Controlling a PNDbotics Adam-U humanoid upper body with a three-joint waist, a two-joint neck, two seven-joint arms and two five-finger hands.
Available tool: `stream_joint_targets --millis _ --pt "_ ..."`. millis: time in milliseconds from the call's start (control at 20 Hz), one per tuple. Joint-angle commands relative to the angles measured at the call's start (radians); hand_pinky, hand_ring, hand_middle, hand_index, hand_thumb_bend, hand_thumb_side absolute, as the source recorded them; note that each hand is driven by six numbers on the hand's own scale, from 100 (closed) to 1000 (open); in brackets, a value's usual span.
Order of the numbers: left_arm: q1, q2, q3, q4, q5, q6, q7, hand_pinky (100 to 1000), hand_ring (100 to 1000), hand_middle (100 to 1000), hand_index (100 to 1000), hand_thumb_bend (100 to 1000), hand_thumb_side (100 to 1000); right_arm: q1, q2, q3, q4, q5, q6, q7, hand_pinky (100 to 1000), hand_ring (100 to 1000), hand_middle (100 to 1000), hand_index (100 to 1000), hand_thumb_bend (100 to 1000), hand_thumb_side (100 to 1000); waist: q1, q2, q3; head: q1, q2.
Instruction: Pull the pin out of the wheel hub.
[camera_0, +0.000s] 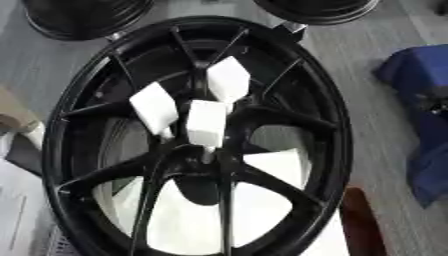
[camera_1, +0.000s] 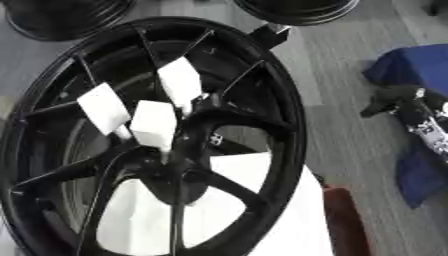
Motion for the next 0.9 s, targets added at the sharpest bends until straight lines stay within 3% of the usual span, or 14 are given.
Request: stream_joint_targets --millis 50,600,900 --pt "-0.012 0.036 0.015 0.017 0.013 -0.051 0.014 710 734 629 806 100 696 -0.007 -0.010 -0.004 -0.025 -0.006 0.002 0.001 950 682 618 766 100 704 0.000 -0.022 0.000 0.006 -0.005" --pt "-0.034 0.030 0.004 0.024 0.048 -0.108 0.032 689 698 589 774 100 698 -0.007 -0.012 -0.002 -0.025 -0.010 0.003 0.003 949 682 619 766 100 703 0.000 -0.024 0.000 0.007 -0.013" --pt "-0.098 -0.082 -0.005 -0.100 0.134 -0.182 0.110 643 653 541 727 100 742 -0.012 -0.006 0.005 -0.025 -0.016 0.003 0.006 949 682 619 766 100 699 -0.010 -0.026 -0.010 0.018 -0.016"
